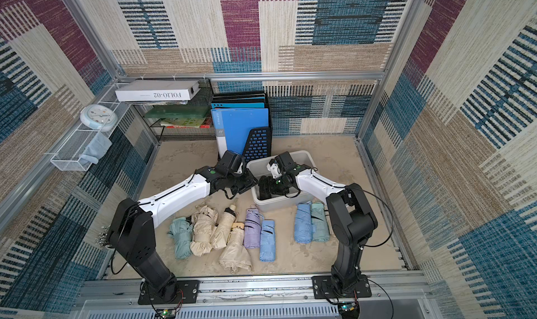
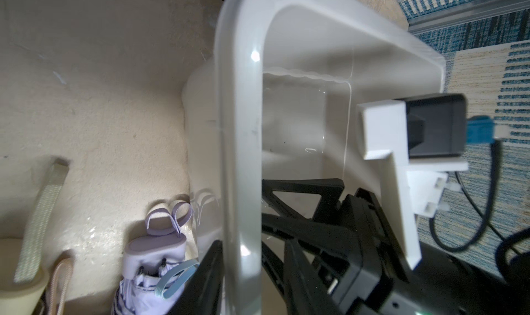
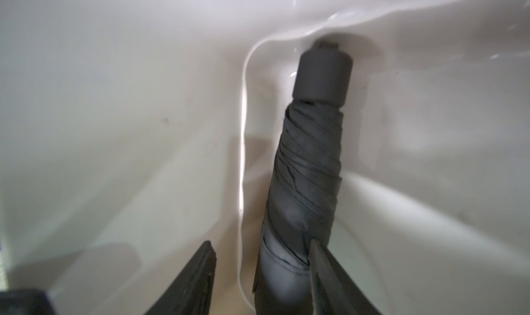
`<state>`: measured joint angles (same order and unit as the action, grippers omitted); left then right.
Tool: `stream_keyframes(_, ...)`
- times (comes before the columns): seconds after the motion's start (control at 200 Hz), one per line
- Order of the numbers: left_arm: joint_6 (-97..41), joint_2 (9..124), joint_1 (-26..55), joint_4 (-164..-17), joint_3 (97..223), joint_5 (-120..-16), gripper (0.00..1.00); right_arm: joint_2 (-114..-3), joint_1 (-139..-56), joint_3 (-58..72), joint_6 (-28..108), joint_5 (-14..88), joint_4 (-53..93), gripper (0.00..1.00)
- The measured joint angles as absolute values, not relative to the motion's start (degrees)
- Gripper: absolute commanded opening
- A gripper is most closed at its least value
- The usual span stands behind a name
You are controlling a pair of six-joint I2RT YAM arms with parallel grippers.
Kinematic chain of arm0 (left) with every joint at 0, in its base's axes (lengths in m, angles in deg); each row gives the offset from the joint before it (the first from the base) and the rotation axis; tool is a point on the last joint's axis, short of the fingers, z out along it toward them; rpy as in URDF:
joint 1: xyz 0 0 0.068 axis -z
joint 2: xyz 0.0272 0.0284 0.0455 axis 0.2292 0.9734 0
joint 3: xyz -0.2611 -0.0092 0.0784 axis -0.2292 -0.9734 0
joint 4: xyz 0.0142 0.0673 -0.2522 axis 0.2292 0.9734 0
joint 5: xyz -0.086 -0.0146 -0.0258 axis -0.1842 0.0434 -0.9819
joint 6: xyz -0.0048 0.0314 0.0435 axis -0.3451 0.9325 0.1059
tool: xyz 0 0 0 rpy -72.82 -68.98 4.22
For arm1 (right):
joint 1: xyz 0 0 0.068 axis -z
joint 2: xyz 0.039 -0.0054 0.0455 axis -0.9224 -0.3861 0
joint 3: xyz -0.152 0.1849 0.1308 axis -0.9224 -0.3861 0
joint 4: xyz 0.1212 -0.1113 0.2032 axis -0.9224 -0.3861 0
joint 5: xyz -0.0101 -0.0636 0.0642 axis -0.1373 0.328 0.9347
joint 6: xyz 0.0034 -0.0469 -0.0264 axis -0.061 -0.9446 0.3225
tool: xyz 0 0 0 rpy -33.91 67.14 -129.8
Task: Put the umbrella into the storage box
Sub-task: Place the umbrella in the storage box, then pick up the umbrella from the center of the board.
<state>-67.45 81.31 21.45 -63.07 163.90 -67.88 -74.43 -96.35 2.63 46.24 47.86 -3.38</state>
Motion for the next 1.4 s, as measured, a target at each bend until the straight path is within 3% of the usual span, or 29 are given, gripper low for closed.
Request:
stream_keyframes(0.215,-66.4,79.3,21.4,-62.9,163.9,-67.4,0.47,-76.7,-96.3,2.7,45.8,45.7,-2.2,0.39)
stream_keyframes(0.471,-63.4,72.1,21.4,-62.5,162.1,-65.7,0.65,-70.4,-96.3,3.1,44.9,42.1,-1.8,0.61)
stream_keyframes(0.781,-55.4,59.4,21.4,-54.2,153.0,-60.9,0.71,-53.2,-97.5,-1.5,46.9,35.5,-7.6,0.63)
stream_keyframes(1.152,-63.6,46.6,21.4,-58.1,136.7,-57.7,0.72,-33.1,-118.9,-15.7,68.7,27.7,-20.6,0.69)
stream_keyframes(1.397,-65.1,45.8,21.4,-61.3,136.1,-57.1,0.75,-37.2,-131.5,-21.4,80.1,24.4,-20.6,0.81)
